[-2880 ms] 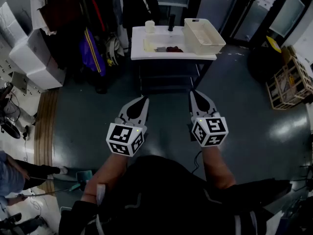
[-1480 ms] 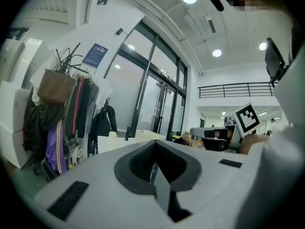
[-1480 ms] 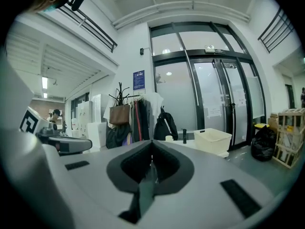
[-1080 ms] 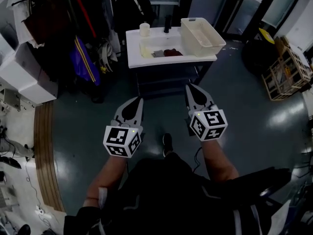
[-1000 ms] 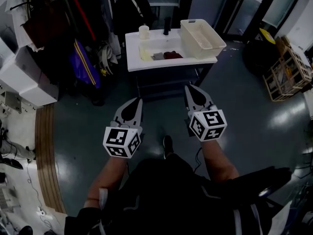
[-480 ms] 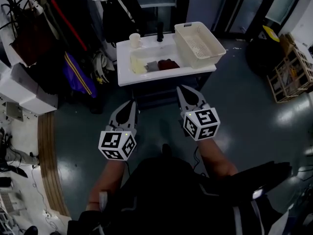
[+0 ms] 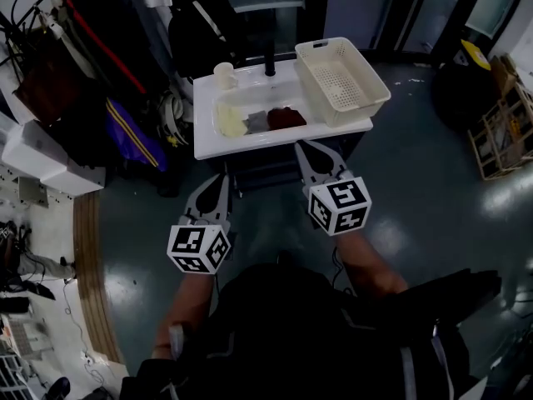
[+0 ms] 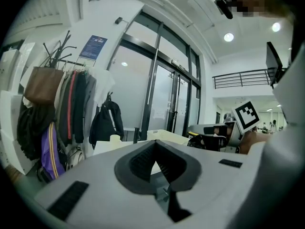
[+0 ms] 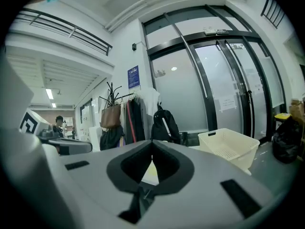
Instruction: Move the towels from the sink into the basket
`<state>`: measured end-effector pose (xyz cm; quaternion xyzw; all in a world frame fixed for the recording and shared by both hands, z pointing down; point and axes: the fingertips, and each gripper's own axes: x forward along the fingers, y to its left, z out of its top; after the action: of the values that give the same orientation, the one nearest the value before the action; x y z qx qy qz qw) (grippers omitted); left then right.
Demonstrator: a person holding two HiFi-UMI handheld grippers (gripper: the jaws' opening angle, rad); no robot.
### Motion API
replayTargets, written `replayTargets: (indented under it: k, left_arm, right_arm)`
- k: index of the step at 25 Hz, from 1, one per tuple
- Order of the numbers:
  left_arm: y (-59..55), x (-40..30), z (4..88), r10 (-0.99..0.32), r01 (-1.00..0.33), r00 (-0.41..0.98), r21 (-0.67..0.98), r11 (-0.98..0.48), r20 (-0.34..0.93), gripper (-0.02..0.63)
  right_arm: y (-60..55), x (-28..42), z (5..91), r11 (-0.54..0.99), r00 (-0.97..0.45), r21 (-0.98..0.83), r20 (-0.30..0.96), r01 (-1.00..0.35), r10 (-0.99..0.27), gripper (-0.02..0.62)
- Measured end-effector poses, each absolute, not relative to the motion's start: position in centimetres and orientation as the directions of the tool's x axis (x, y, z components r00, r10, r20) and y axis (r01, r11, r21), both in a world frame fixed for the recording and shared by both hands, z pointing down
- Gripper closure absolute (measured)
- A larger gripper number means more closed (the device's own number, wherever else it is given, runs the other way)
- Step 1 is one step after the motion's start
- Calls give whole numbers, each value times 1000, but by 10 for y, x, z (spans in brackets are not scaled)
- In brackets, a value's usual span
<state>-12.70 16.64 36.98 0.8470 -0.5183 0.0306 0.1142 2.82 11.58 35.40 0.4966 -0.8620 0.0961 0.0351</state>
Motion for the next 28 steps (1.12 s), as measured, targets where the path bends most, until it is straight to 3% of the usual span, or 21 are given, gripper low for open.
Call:
replayTargets:
  k: [7, 28]
  left_arm:
    - [146, -122, 373, -880, -900, 435, 129, -416, 193, 598]
    - [-1, -148, 385, -844, -865, 500, 156, -476, 194, 598]
  right_arm:
    - [87, 34, 354, 539, -547, -98, 118, -837, -829, 589]
    - [-51, -8, 397, 487, -503, -125, 244, -864, -829, 589]
